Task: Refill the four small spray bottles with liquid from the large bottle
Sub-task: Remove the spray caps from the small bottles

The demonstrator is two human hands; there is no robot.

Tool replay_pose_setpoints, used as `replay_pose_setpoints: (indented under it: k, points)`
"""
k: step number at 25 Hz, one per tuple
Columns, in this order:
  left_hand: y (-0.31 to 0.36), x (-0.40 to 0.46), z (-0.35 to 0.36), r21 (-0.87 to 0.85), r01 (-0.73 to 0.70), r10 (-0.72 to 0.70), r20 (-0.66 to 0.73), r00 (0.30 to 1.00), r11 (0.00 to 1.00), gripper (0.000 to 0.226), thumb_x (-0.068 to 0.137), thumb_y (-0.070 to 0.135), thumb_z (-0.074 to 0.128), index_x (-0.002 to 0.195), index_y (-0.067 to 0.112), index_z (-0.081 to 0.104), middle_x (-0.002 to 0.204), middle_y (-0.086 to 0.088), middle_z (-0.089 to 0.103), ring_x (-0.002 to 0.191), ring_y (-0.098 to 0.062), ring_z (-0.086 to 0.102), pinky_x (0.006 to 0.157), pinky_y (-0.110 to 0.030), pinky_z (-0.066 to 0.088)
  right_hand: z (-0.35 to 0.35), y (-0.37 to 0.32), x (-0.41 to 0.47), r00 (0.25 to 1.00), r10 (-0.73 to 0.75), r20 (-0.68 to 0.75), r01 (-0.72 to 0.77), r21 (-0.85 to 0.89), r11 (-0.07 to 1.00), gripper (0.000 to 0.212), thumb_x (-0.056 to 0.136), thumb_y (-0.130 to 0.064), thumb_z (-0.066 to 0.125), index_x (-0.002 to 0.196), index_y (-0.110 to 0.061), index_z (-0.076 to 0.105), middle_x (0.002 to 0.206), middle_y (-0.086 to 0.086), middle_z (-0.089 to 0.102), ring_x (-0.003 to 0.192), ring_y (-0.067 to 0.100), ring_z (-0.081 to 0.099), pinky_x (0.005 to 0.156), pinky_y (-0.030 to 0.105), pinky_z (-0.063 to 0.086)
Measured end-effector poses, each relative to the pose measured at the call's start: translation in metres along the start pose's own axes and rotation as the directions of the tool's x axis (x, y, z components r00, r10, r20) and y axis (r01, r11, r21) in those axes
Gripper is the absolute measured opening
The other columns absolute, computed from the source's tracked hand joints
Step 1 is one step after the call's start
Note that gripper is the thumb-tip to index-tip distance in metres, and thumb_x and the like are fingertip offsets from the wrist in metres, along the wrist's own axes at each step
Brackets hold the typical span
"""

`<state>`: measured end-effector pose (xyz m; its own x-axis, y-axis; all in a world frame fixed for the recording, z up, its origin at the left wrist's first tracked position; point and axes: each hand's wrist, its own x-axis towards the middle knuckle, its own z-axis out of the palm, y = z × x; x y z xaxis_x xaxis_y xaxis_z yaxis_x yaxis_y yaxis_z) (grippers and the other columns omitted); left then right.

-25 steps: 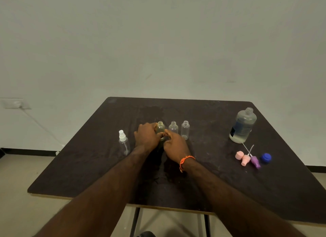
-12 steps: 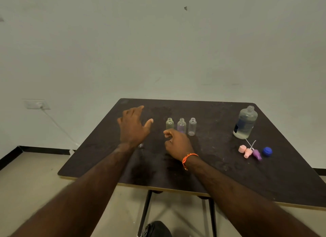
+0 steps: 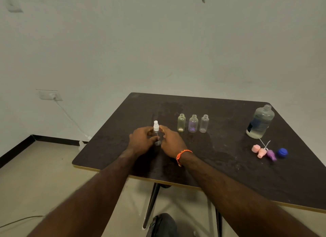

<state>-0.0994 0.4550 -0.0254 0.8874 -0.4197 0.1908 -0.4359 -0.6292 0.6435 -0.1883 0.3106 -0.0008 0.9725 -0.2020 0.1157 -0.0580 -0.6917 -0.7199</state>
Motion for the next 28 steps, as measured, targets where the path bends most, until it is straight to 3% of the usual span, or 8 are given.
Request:
replay_pose_setpoints:
  k: [5, 10, 15, 18, 20, 24, 28]
  points:
    - [0.029, -0.009, 0.034, -0.118, -0.118, 0.128, 0.080, 0.989, 0.986, 0.029, 0.082, 0.041, 0.080, 0.109, 0.033, 0.076, 0.096, 0.022, 0.077, 0.095, 0.003, 0.071, 0.097, -0.045, 0.058, -0.033, 0.020, -0.030, 0.986, 0.053, -0.161, -0.057, -0.023, 0.998, 0.040, 0.082, -0.016, 0.060, 0.121, -0.025, 0.064, 0.113, 0.002, 0.072, 0.106, 0.024, 0.067, 0.092, 0.039, 0.054]
    - [0.079, -0.018, 0.076, -0.166, -0.195, 0.219, 0.143, 0.965, 0.967, 0.028, 0.082, 0.040, 0.080, 0.109, 0.037, 0.077, 0.097, 0.024, 0.077, 0.096, 0.004, 0.071, 0.098, -0.043, 0.057, -0.081, 0.051, -0.068, 0.965, 0.114, -0.236, -0.134, -0.071, 0.988, 0.036, 0.082, -0.015, 0.060, 0.116, -0.021, 0.069, 0.107, 0.002, 0.075, 0.100, 0.022, 0.068, 0.086, 0.027, 0.052]
    - [0.122, -0.025, 0.110, -0.184, -0.237, 0.269, 0.173, 0.948, 0.954, 0.023, 0.085, 0.035, 0.081, 0.108, 0.033, 0.077, 0.098, 0.020, 0.077, 0.098, 0.000, 0.071, 0.098, -0.044, 0.057, -0.115, 0.079, -0.093, 0.944, 0.165, -0.286, -0.204, -0.113, 0.972, 0.031, 0.084, -0.026, 0.055, 0.110, -0.023, 0.071, 0.104, -0.002, 0.075, 0.099, 0.022, 0.068, 0.086, 0.038, 0.055]
    - [0.134, -0.028, 0.119, -0.164, -0.245, 0.268, 0.140, 0.953, 0.956, 0.035, 0.081, 0.054, 0.075, 0.109, 0.034, 0.077, 0.095, 0.019, 0.077, 0.094, -0.001, 0.071, 0.095, -0.045, 0.057, -0.125, 0.084, -0.099, 0.937, 0.185, -0.295, -0.224, -0.105, 0.969, 0.029, 0.086, -0.025, 0.057, 0.110, -0.024, 0.072, 0.105, -0.004, 0.074, 0.098, 0.018, 0.068, 0.088, 0.038, 0.055]
    - [0.136, -0.028, 0.123, -0.143, -0.246, 0.263, 0.114, 0.958, 0.959, 0.045, 0.077, 0.068, 0.064, 0.108, 0.038, 0.077, 0.091, 0.020, 0.077, 0.091, -0.001, 0.071, 0.096, -0.047, 0.055, -0.129, 0.082, -0.099, 0.933, 0.178, -0.312, -0.223, -0.117, 0.968, 0.027, 0.085, -0.036, 0.062, 0.107, -0.023, 0.072, 0.100, -0.006, 0.073, 0.093, 0.013, 0.066, 0.085, 0.037, 0.055]
    - [0.133, -0.024, 0.126, -0.128, -0.262, 0.278, 0.128, 0.952, 0.956, 0.023, 0.083, 0.055, 0.075, 0.103, 0.044, 0.077, 0.089, 0.023, 0.077, 0.092, -0.001, 0.071, 0.098, -0.052, 0.052, -0.134, 0.078, -0.084, 0.908, 0.175, -0.381, -0.255, -0.168, 0.952, 0.029, 0.078, -0.051, 0.073, 0.080, -0.023, 0.065, 0.076, -0.007, 0.067, 0.075, 0.011, 0.062, 0.069, 0.032, 0.052]
    - [0.134, -0.018, 0.124, -0.127, -0.238, 0.258, 0.175, 0.950, 0.963, 0.047, 0.067, 0.075, 0.062, 0.090, 0.037, 0.078, 0.079, 0.025, 0.074, 0.084, 0.003, 0.070, 0.093, -0.050, 0.055, -0.135, 0.079, -0.075, 0.926, 0.169, -0.337, -0.252, -0.221, 0.942, 0.025, 0.081, -0.042, 0.071, 0.074, -0.021, 0.062, 0.068, -0.003, 0.066, 0.070, 0.014, 0.063, 0.067, 0.035, 0.053]
